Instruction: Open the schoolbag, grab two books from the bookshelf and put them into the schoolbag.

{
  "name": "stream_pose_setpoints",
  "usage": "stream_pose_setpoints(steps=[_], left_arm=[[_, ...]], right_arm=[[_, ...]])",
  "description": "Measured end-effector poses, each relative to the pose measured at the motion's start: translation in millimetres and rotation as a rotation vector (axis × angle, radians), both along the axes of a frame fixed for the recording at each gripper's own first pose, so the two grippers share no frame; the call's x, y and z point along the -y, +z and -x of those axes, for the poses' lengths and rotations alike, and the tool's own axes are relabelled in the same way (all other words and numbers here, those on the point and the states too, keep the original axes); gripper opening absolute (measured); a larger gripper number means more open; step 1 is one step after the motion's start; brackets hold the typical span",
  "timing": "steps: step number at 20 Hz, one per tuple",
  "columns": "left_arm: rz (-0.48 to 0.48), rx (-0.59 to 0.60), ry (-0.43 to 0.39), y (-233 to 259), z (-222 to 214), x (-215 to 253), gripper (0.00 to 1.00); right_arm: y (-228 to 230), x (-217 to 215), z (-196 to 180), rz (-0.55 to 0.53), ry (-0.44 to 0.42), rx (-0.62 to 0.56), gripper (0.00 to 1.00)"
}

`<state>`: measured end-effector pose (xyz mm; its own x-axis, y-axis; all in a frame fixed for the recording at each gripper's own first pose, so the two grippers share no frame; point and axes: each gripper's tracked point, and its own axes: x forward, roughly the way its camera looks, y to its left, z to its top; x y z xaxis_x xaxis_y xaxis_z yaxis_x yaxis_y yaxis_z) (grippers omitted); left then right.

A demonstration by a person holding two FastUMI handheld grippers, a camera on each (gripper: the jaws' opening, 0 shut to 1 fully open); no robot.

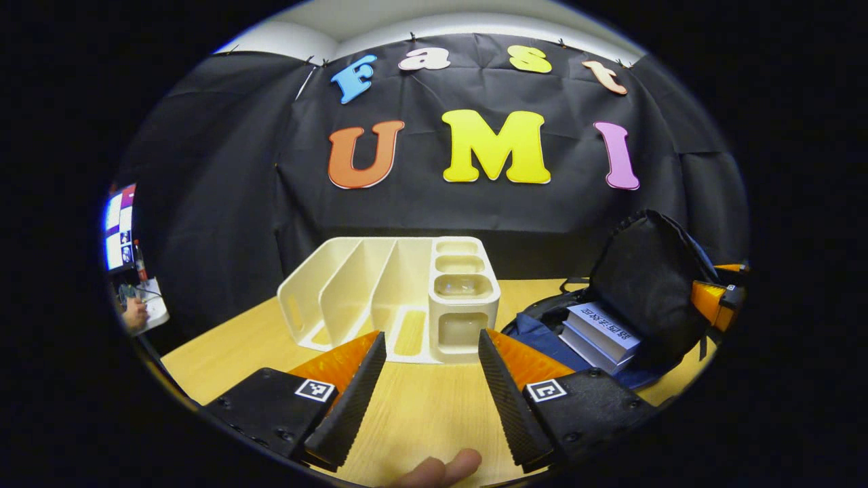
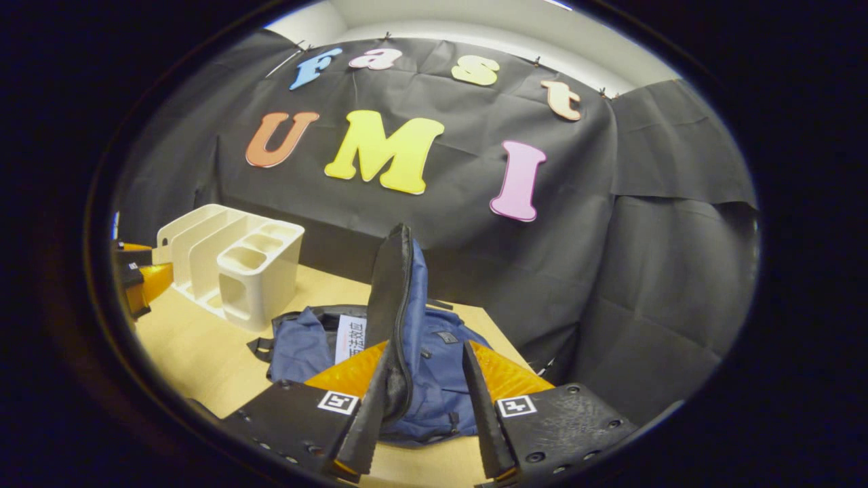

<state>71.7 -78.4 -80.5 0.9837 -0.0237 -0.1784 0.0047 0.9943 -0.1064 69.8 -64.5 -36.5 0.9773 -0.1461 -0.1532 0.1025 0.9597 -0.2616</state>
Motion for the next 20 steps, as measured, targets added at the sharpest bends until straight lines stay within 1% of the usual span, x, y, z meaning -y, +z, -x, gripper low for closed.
stream_pose_setpoints(steps=[1,2,3,4,5,6,7,9,10,11,14,15,16,18,19,20], left_arm=[[0.008,0.012,0.02,4,5,-7,0.88],[0.011,0.016,0.054,6,9,-18,0.92],[0.005,0.014,0.079,5,11,-27,0.97],[-0.015,0.008,0.101,3,18,-35,1.0],[-0.032,0.004,0.104,1,23,-40,0.99],[-0.036,0.011,0.089,3,24,-43,1.0],[-0.033,0.009,0.066,5,26,-45,1.0],[-0.036,0.015,0.022,12,34,-47,1.0],[-0.045,0.028,-0.002,17,38,-46,1.0],[-0.053,0.043,-0.014,23,42,-47,1.0],[-0.055,0.071,-0.024,37,55,-57,1.0],[-0.05,0.076,-0.018,40,61,-62,1.0],[-0.043,0.08,-0.011,43,64,-67,1.0],[-0.021,0.09,-0.01,50,71,-73,1.0],[-0.017,0.114,-0.016,57,74,-75,1.0],[-0.014,0.132,-0.021,63,76,-76,1.0]], right_arm=[[1,-2,5,0.004,0.001,0.005,0.69],[2,-3,9,0.003,0.004,0.014,0.62],[1,-4,11,-0.01,0.01,0.02,0.62],[-5,-4,13,-0.031,0.003,0.005,0.63],[-12,-6,18,-0.058,0.005,-0.005,0.63],[-15,-10,23,-0.079,0.012,-0.007,0.71],[-15,-13,30,-0.082,0.017,-0.003,0.71],[-8,-16,40,-0.076,0.016,0.023,0.75],[-3,-16,45,-0.082,0.016,0.036,0.69],[1,-19,49,-0.092,0.022,0.048,0.77],[16,-20,67,-0.114,0.022,0.083,0.8],[23,-18,73,-0.121,0.02,0.1,0.83],[29,-16,80,-0.128,0.019,0.113,0.78],[39,-16,95,-0.132,0.028,0.133,0.83],[44,-19,103,-0.128,0.046,0.141,0.9],[49,-21,110,-0.102,0.053,0.149,0.96]])
